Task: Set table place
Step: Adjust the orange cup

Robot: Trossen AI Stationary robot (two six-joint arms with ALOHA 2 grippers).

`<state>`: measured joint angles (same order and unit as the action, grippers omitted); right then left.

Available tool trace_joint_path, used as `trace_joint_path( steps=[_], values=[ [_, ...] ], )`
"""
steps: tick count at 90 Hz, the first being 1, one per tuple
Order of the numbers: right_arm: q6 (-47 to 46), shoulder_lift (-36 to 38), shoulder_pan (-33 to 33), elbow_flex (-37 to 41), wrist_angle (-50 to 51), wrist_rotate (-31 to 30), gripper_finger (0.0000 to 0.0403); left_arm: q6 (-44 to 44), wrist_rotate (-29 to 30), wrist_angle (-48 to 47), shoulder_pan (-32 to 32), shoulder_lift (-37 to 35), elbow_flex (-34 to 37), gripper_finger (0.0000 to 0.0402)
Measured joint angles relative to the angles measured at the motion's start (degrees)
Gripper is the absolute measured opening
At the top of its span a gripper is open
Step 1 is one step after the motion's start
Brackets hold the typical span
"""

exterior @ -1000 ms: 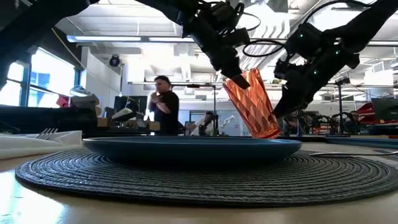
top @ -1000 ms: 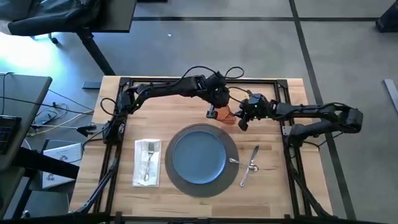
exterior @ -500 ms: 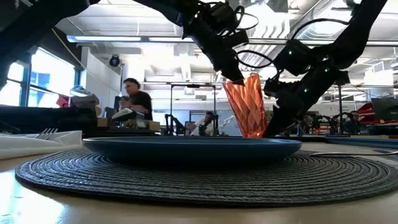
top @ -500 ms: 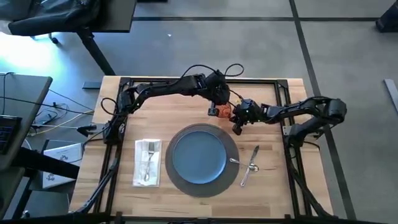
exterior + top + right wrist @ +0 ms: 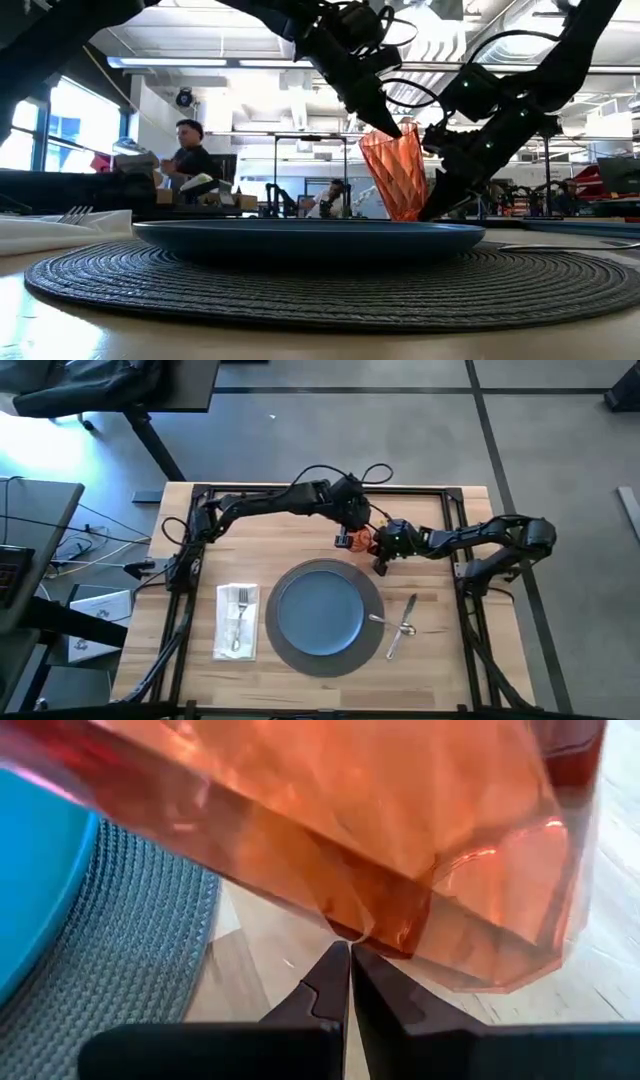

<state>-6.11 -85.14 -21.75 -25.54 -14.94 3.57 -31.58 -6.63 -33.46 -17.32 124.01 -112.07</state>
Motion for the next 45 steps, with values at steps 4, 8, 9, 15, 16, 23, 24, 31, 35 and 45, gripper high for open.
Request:
trace_joint_path(
  steps=[4, 8, 9, 15, 16, 23, 24, 31, 35, 45],
  values=[
    [0.02, 0.0, 0.01, 0.0, -0.11, 0.02, 0.0, -0.01, 0.02, 0.47, 0.0, 0.0, 0.0, 0.0064],
    [-0.07, 0.0, 0.0, 0.0, -0.1, 0.02, 0.0, -0.01, 0.04, 0.69, 0.02, 0.0, 0.0, 0.0068],
    [-0.08, 0.0, -0.01, 0.0, -0.1, 0.02, 0.0, -0.01, 0.02, 0.75, 0.02, 0.0, 0.0, 0.0069],
    [-0.08, 0.0, 0.01, 0.0, -0.13, 0.02, 0.0, -0.04, 0.04, 0.88, 0.0, 0.0, 0.0, 0.0071],
    [-0.08, 0.0, 0.01, 0.0, -0.14, 0.02, 0.0, -0.04, 0.05, 0.87, 0.0, 0.0, 0.0, 0.0072],
    [-0.08, 0.02, 0.01, 0.0, -0.15, 0.02, 0.0, -0.6, 0.09, 0.86, 0.0, 0.0, 0.0, 0.0071],
    [-0.08, 0.02, 0.01, 0.0, -0.15, 0.02, 0.0, -0.79, 0.1, 0.9, 0.0, 0.12, 0.0, 0.007],
    [-0.08, 0.02, -0.01, 0.0, -0.23, 0.02, 0.0, -2.03, 0.15, 1.32, 0.0, 0.75, 0.0, 0.0055],
    [-0.08, 0.02, 0.01, 0.0, -0.18, 0.02, 0.0, -3.07, 0.37, 1.09, 0.0, 1.37, 0.0, 0.0037],
    [-0.52, 0.11, -0.01, 0.0, -0.23, 0.03, 0.0, -4.37, 2.69, 0.94, -0.24, 2.56, -0.05, 0.001]
  ],
)
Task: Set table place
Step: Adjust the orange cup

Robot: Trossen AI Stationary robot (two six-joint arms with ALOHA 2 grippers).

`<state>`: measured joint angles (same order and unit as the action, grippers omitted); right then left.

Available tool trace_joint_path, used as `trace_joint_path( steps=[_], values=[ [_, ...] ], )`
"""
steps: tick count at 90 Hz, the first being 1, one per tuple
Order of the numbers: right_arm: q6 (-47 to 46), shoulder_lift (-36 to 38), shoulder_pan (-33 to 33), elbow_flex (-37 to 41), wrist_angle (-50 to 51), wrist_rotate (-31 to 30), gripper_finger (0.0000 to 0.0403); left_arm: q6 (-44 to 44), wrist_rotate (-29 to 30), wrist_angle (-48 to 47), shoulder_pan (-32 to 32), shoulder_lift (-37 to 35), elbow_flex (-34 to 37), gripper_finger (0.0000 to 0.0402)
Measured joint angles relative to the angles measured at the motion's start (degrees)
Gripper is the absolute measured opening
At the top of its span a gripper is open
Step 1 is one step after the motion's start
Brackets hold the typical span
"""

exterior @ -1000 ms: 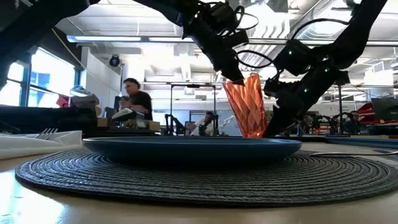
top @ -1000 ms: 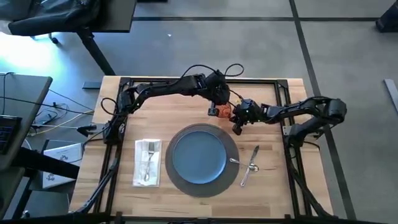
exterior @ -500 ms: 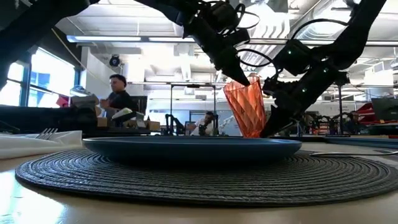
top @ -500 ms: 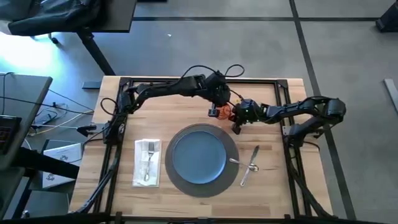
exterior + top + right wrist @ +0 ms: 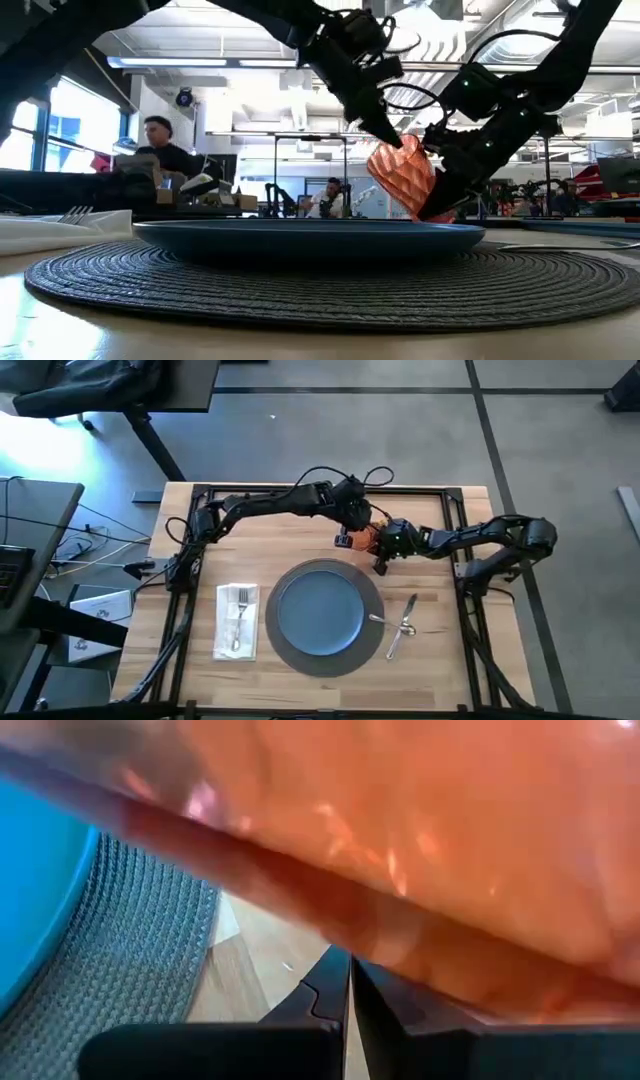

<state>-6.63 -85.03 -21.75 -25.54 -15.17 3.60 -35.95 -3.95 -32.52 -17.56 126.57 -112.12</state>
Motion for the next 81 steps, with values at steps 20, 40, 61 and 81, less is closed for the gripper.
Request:
trace_joint_path(
  steps=[20, 40, 61, 81],
  values=[
    [0.0, 0.17, 0.02, 0.0, 0.49, 0.06, 0.0, 0.96, 2.95, -1.16, 0.11, -0.19, 0.0, 0.0002],
    [-0.85, 8.4, -0.79, 0.02, 8.17, 1.4, 0.0, 1.58, 2.93, -7.32, 0.33, -1.73, -0.97, 0.0],
    [1.39, 22.94, -3.87, 0.0, 19.23, -5.09, 0.0, 2.15, 1.95, -13.05, 0.63, -2.04, -2.71, 0.0001],
    [2.59, 21.92, -7.8, 0.0, 17.06, 1.74, 0.0, 3.35, 2.37, -13.34, 1.97, -2.04, -2.73, 0.0001]
  ],
)
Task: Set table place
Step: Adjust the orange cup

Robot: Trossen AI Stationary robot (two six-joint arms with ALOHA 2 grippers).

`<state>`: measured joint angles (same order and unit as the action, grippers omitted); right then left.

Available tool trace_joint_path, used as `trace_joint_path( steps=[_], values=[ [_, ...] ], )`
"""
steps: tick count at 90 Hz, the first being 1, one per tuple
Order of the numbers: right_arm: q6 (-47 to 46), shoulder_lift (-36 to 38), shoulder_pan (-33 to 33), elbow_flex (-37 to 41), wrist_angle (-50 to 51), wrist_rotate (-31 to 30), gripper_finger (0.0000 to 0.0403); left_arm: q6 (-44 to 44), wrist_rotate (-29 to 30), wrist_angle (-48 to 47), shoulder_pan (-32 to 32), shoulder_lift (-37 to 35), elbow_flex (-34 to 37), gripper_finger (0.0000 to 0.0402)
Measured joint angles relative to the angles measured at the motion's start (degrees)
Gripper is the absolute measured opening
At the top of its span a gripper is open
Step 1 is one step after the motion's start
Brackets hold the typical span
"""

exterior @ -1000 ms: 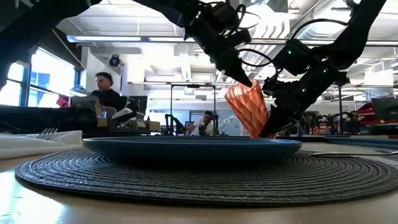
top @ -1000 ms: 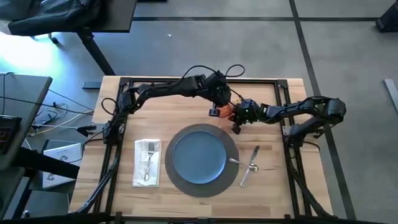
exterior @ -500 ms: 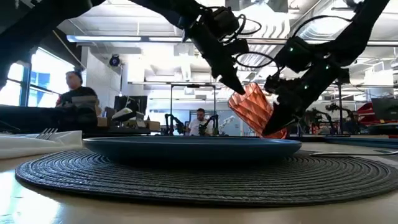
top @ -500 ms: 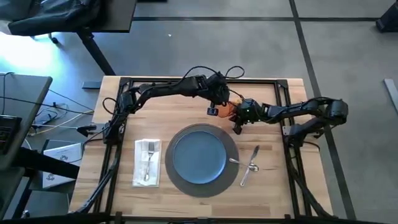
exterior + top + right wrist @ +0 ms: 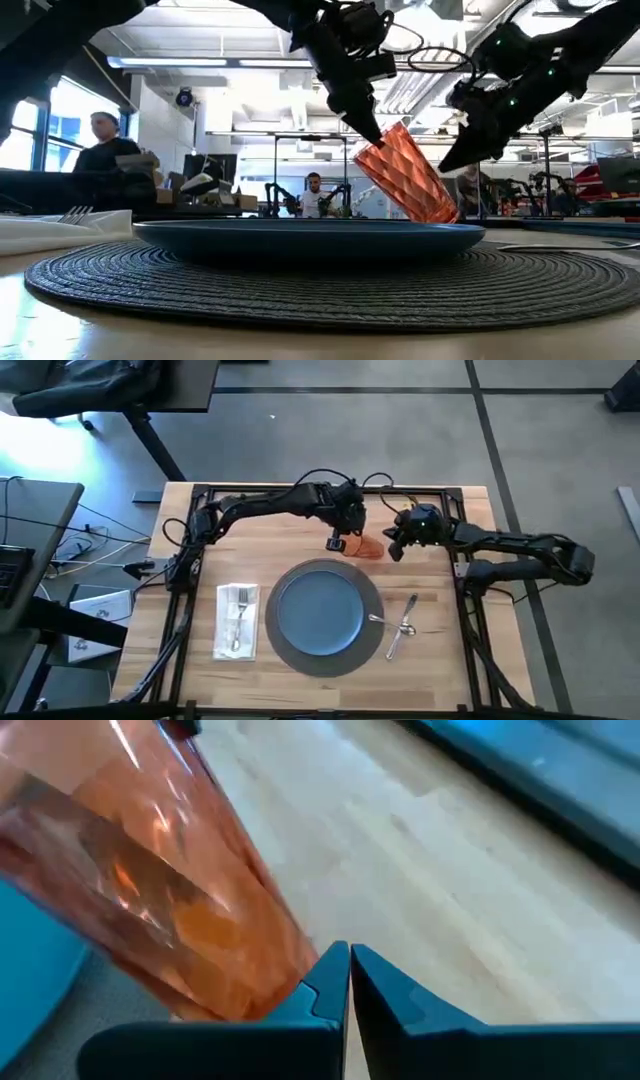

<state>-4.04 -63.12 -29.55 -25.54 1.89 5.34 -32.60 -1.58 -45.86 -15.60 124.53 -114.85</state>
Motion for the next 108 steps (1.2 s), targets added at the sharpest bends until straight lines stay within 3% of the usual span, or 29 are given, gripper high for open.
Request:
trace_joint_path(
  steps=[14, 39, 70, 93, 108],
  values=[
    [-1.04, -6.28, 1.14, 0.04, -0.15, 5.44, 0.0, 0.73, 0.47, -0.17, 0.44, -0.08, 0.0, 0.0001],
    [-2.6, -10.37, 3.8, 0.11, -3.36, 5.47, 0.0, 0.98, 0.09, -0.1, 0.52, -1.92, 0.0, 0.0],
    [-5.16, -22.79, 6.37, 0.13, -19.0, 4.26, 0.0, 1.03, -3.33, 2.0, 1.07, -2.03, 0.43, 0.0],
    [-6.63, -24.8, 6.42, 0.13, -21.42, 4.16, 0.0, 1.25, -3.68, 6.07, -0.22, -1.49, 2.58, 0.0004],
    [-7.55, -24.65, 6.5, 0.13, -21.38, 4.38, 0.0, 0.99, -3.33, 6.99, -0.24, -0.78, 2.66, 0.0046]
  ],
)
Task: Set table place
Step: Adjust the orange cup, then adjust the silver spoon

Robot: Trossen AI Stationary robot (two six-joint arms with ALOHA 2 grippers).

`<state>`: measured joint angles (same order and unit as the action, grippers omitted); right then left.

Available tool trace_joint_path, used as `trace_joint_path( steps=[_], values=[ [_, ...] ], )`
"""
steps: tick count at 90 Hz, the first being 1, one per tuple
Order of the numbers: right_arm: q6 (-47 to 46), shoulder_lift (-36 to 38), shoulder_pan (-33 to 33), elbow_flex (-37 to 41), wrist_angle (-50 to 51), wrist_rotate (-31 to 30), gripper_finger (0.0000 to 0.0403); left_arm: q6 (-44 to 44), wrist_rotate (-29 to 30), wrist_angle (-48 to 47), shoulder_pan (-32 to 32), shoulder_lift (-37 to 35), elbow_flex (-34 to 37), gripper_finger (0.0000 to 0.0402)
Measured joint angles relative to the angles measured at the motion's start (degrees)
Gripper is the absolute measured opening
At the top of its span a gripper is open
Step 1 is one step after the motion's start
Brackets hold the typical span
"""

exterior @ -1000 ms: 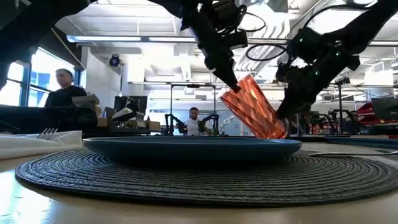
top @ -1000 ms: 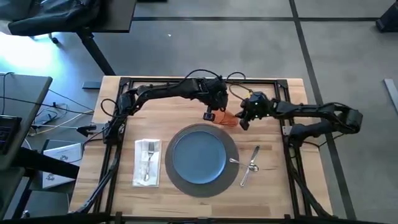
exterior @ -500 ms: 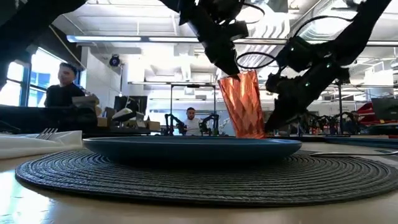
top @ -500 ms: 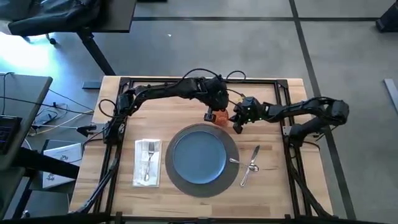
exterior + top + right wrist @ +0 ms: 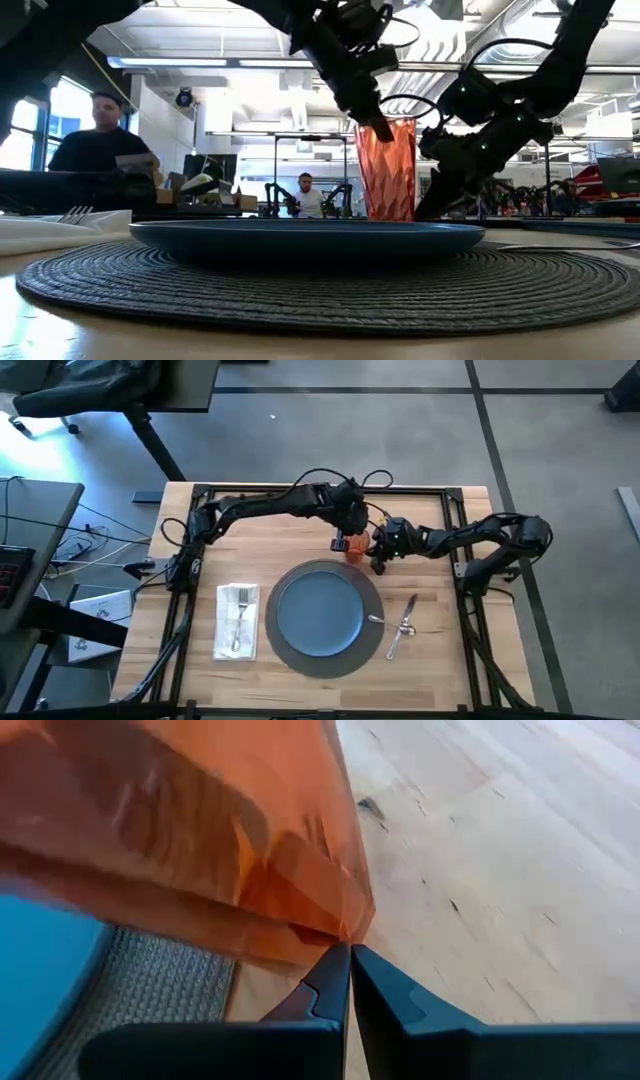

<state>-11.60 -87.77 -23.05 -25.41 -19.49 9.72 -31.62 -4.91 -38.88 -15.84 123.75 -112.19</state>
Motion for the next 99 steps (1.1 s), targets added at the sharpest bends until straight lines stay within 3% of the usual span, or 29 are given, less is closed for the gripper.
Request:
trace_joint_path(
  steps=[17, 31, 44, 74, 99],
  values=[
    [0.0, 0.0, -0.04, 0.0, 0.77, -0.03, 0.0, -0.12, 1.48, 0.85, 0.02, 0.04, -0.42, 0.0113],
    [0.89, 1.13, -1.15, 0.0, 4.05, -0.94, 0.0, -1.69, 4.27, 0.85, 0.2, -0.22, -0.43, 0.0141],
    [2.39, 5.21, -3.0, 0.0, 9.35, -2.67, 0.0, -3.0, 8.36, 1.36, 0.65, -0.86, -0.47, 0.0147],
    [4.13, 20.13, -6.64, 0.0, 21.66, -5.32, 0.0, -1.58, 10.18, 0.46, 0.79, -6.23, -0.47, 0.0147],
    [3.72, 29.92, -5.74, 0.0, 28.96, -5.28, 0.0, 2.04, 10.0, -8.28, 0.91, -12.37, -0.33, 0.0147]
  ],
)
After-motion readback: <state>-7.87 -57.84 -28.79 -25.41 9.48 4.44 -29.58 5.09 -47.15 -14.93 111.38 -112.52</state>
